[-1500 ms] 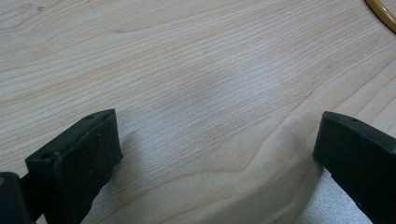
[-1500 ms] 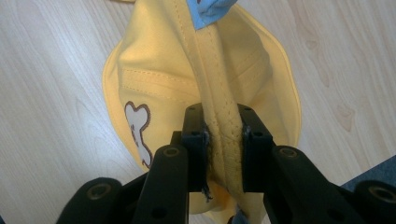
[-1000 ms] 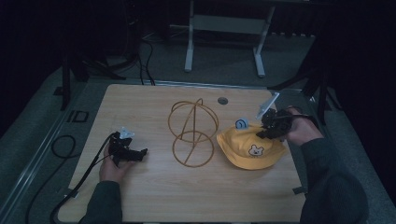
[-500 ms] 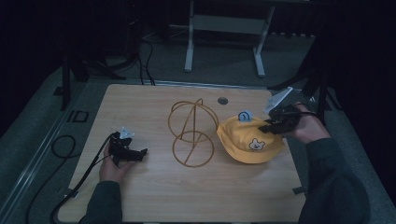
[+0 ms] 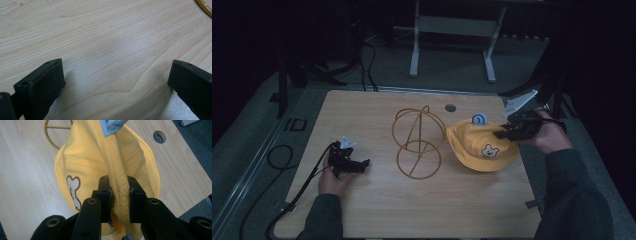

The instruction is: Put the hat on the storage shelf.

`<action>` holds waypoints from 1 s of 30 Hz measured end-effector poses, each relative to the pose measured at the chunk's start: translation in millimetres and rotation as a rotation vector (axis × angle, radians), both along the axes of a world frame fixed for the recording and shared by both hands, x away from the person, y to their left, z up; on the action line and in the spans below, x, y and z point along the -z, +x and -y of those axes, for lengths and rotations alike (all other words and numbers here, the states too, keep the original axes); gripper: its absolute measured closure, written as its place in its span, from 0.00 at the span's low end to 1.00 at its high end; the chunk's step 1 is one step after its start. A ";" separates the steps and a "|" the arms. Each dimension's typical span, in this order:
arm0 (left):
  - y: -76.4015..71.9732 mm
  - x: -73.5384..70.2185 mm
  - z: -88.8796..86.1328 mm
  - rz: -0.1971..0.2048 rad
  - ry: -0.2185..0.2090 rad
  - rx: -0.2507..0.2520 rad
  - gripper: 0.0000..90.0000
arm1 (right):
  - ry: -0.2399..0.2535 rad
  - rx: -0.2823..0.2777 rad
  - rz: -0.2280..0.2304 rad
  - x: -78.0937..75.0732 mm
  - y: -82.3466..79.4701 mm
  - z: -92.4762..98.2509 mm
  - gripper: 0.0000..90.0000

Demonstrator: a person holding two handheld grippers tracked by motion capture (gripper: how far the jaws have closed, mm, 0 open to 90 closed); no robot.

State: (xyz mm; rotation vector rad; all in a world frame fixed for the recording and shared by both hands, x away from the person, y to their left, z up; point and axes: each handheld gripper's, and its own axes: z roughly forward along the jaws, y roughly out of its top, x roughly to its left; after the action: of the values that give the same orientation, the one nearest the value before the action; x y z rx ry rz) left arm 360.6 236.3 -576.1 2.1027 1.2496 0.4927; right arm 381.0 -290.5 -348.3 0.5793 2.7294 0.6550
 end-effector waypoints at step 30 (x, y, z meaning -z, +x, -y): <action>-0.1 -0.1 0.0 -0.001 0.001 0.001 0.01 | 0.068 0.012 0.038 -24.6 0.8 11.2 0.85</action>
State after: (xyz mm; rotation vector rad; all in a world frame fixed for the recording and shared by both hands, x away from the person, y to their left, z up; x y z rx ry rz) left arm 360.4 236.3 -576.0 2.1046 1.2494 0.4927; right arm 381.9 -301.6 -323.7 0.5919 2.6752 0.7501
